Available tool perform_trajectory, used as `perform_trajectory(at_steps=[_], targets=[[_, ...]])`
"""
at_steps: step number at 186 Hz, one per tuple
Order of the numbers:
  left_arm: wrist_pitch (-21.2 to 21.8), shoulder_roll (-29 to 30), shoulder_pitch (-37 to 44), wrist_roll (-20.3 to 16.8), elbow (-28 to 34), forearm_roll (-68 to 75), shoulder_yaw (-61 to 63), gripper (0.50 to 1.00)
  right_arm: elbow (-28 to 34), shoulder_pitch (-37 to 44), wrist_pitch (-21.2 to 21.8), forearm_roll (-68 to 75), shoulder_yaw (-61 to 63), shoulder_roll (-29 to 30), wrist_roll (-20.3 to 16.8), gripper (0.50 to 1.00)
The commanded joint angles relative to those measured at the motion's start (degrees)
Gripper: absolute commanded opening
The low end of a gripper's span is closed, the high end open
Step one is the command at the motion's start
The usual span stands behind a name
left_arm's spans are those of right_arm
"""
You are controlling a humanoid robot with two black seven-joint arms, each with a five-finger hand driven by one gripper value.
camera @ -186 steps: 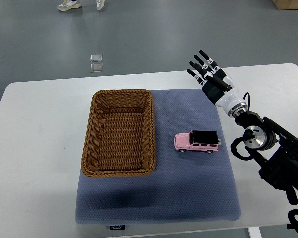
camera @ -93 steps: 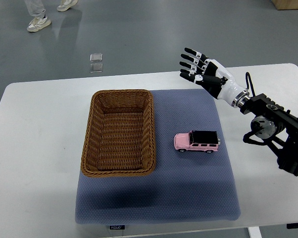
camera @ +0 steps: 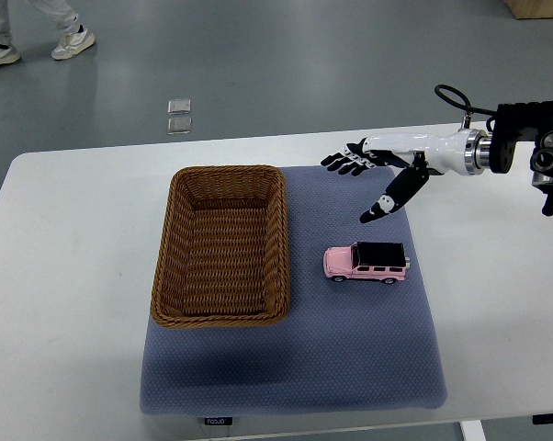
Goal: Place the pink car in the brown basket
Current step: 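Lower the right hand onto the pink car and close fingers around it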
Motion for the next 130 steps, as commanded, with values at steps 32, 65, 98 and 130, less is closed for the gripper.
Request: perform_trajectory(at_steps=[32, 65, 98, 130], targets=[[-0.03, 0.00, -0.09, -0.01, -0.06, 0.08, -0.09, 1.000, 0.74, -5.94, -5.20, -0.91, -1.79, 0.62, -0.20, 0.913], [-0.03, 0.00, -0.09, -0.01, 0.03, 0.08, -0.09, 1.000, -0.93, -8.76, -8.98, -5.83, -3.28, 1.67, -0.20, 0.911], [-0.03, 0.00, -0.09, -0.01, 0.12, 0.08, -0.09, 1.000, -1.19, -10.69, -9.95, -6.36, -3.28, 1.94, -0.11, 0.911], [-0.03, 0.00, -0.09, -0.01, 0.12, 0.08, -0.09, 1.000, -1.19, -12.01, -11.09, -6.62, -3.28, 2.46, -0.03, 0.889]])
